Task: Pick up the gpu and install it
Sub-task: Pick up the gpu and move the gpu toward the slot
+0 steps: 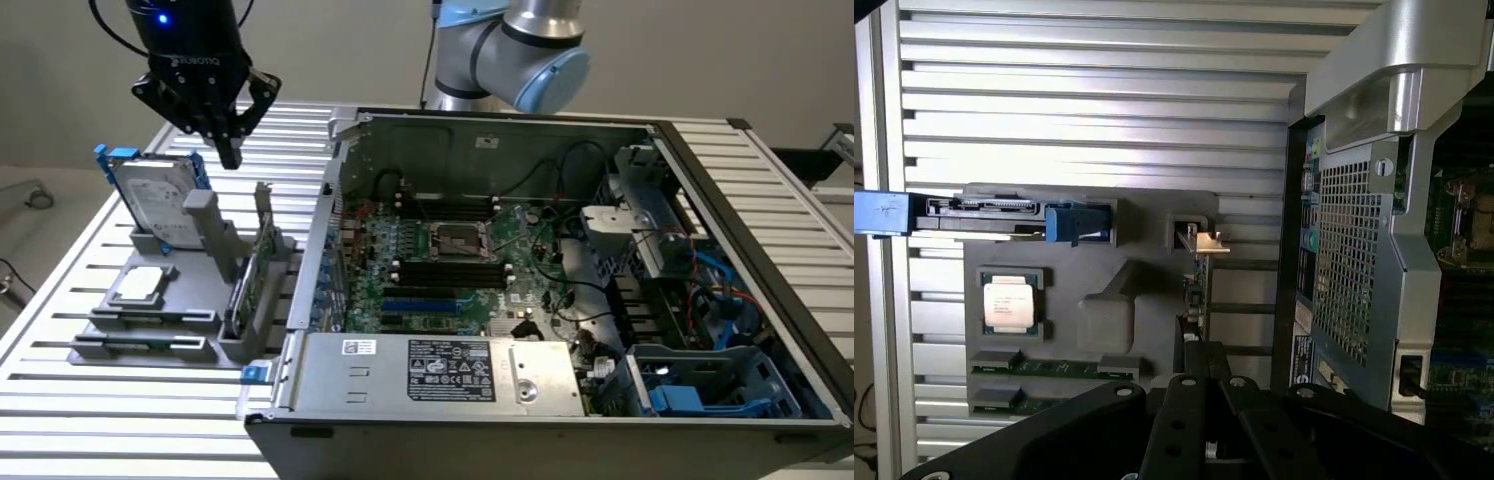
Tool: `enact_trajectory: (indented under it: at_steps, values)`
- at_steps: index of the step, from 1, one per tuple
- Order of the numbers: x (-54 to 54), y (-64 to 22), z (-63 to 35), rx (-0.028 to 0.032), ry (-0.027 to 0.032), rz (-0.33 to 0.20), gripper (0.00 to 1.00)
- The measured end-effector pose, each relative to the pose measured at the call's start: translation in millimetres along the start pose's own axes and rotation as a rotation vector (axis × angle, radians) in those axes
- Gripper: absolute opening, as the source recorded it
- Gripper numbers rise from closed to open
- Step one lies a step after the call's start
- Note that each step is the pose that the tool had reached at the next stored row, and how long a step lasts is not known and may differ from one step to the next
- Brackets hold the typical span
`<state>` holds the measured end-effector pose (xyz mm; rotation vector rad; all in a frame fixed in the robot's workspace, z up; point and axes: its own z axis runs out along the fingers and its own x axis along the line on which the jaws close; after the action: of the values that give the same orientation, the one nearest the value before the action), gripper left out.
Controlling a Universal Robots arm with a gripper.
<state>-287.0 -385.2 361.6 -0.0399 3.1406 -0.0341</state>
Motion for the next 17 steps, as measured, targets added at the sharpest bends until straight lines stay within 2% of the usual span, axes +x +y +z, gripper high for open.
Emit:
enact_trajectory:
  at_steps: [4, 6, 7, 8, 9, 10, 17]
  values:
    - [0.0, 0.0, 0.0, 0.0, 0.0001, 0.0, 0.12]
    - [0.1, -0.1, 0.1, 0.0001, 0.0002, 0.0, 0.24]
    - [0.3, -0.2, 0.4, 0.0001, 0.0002, 0.0, 0.24]
    - [0.4, -0.4, 1.0, 0.0, 0.0001, 0.0, 0.3]
    - [0.5, -0.7, 2.3, -0.0001, 0.0001, 0.0, 0.3]
    - [0.7, -1.4, 4.2, 0.0, 0.0001, 0.0, 0.36]
    - [2.7, -8.5, 16.9, 0.0001, 0.0003, 0.0, 0.36]
